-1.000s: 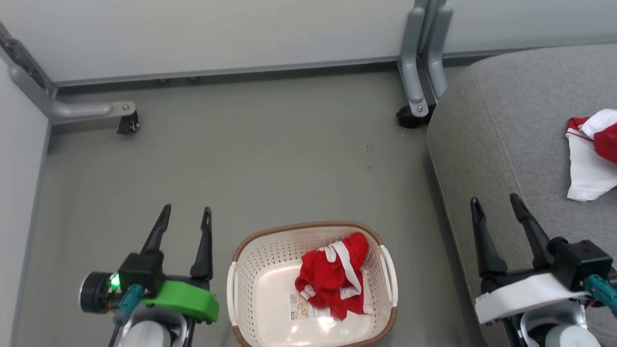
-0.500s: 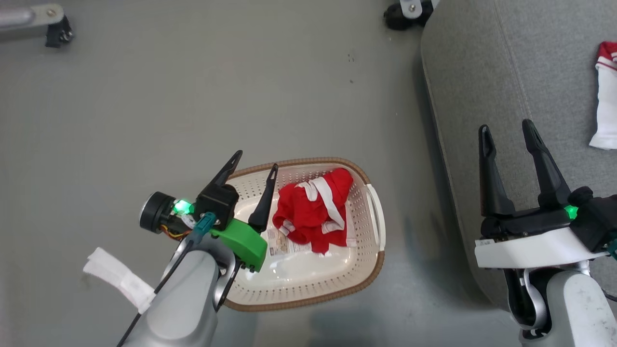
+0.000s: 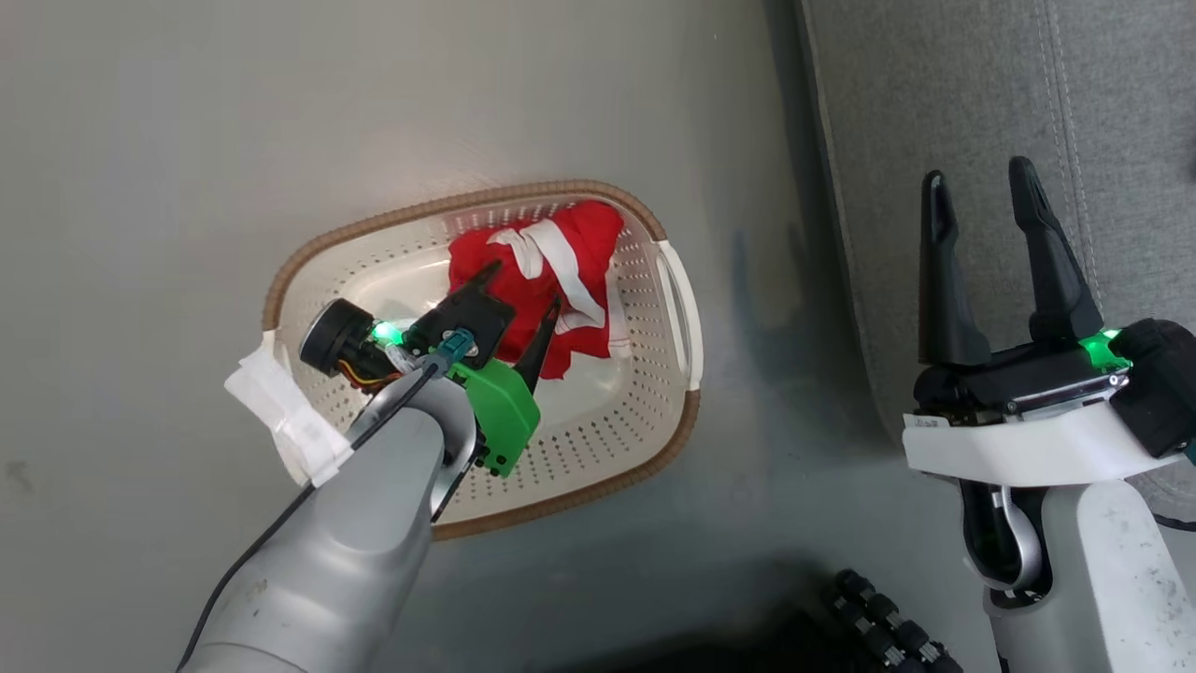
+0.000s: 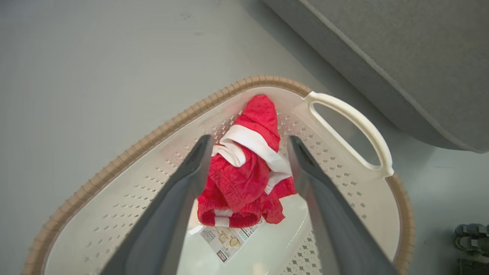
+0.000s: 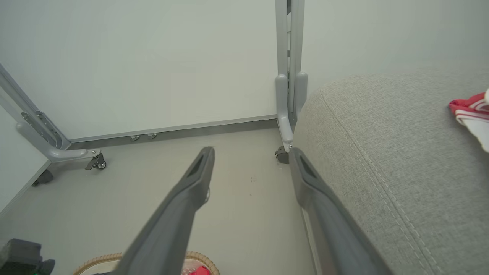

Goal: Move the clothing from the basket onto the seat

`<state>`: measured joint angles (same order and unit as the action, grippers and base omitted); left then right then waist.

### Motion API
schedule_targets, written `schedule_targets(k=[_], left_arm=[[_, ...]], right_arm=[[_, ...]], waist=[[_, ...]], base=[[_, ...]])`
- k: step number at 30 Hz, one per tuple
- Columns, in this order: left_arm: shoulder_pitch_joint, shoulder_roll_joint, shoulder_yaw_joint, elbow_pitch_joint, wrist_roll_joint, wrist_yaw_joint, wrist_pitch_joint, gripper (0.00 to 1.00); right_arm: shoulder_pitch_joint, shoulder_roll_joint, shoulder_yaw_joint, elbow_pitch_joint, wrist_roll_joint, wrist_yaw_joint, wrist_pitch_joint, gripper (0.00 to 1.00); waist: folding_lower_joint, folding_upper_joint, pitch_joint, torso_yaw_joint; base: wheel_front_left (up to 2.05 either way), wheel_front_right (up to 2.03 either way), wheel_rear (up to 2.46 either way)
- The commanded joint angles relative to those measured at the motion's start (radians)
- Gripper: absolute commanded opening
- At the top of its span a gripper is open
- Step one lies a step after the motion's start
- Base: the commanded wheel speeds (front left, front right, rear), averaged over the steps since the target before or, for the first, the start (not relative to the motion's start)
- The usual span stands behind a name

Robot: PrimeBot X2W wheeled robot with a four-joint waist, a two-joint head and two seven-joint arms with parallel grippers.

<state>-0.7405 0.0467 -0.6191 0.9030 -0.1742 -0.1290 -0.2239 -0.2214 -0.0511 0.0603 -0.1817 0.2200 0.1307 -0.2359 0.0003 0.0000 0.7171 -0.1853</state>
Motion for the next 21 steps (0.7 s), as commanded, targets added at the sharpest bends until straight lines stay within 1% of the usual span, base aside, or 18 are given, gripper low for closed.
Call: schedule_targets(k=[1,5,10,12,21], left_arm=[[-0.036,0.008,-0.010,0.020,-0.008,-0.003,0.000,1.00],[-0.095,0.009,-0.034,0.096,-0.025,-0.003,0.011,1.00],[-0.165,0.029,-0.028,0.195,-0.039,-0.002,0.027,1.00],[-0.190,0.037,-0.022,0.230,-0.043,0.005,0.032,1.00],[-0.275,0.066,-0.006,0.330,-0.061,0.025,0.056,1.00]], right_arm=[[-0.020,0.001,0.008,0.003,0.009,0.000,-0.010,1.00],[-0.037,0.001,0.021,0.006,0.023,0.000,-0.022,1.00],[-0.052,0.001,0.041,0.007,0.037,0.000,-0.029,1.00],[-0.060,0.001,0.051,0.009,0.045,0.000,-0.029,1.00],[-0.078,0.001,0.076,-0.008,0.070,0.000,-0.030,1.00]], waist=[[-0.0003,0.0000,0.142,-0.105],[-0.0003,0.0000,0.193,-0.126],[-0.0003,0.0000,0.242,-0.147],[-0.0003,0.0000,0.258,-0.156],[-0.0003,0.0000,0.316,-0.187]], base=[[0.00,0.00,0.00],[0.00,0.00,0.00],[0.00,0.00,0.00],[0.00,0.00,0.00],[0.00,0.00,0.00]])
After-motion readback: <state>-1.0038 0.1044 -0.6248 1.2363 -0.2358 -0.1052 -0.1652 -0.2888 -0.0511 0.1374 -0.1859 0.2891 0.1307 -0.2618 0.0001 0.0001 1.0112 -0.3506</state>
